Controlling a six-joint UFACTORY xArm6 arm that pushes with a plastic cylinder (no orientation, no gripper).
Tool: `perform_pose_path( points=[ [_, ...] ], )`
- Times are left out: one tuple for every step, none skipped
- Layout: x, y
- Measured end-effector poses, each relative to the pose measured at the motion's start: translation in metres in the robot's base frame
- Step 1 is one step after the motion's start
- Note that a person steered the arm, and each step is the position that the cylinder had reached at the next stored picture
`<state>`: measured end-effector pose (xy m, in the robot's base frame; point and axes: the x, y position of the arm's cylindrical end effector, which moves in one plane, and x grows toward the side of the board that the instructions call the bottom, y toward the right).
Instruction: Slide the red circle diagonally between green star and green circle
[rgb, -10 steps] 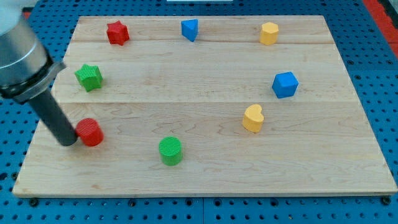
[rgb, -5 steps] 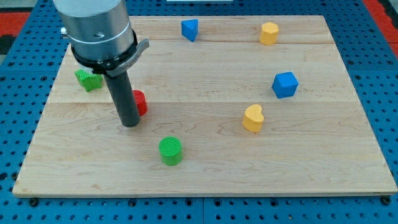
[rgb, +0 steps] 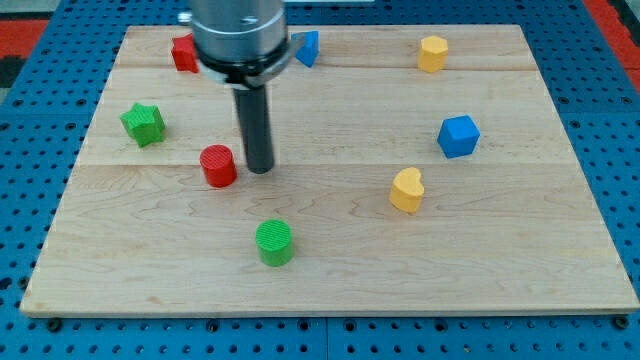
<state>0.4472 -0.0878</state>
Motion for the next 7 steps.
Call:
perform_pose_path(
  points=[
    [-0.02, -0.015],
    [-0.005, -0.023],
    [0.014, -0.021],
    [0.013, -0.029],
    [-0.022, -0.032],
    [-0.005, -0.054],
    [0.011, -0.054]
  ],
)
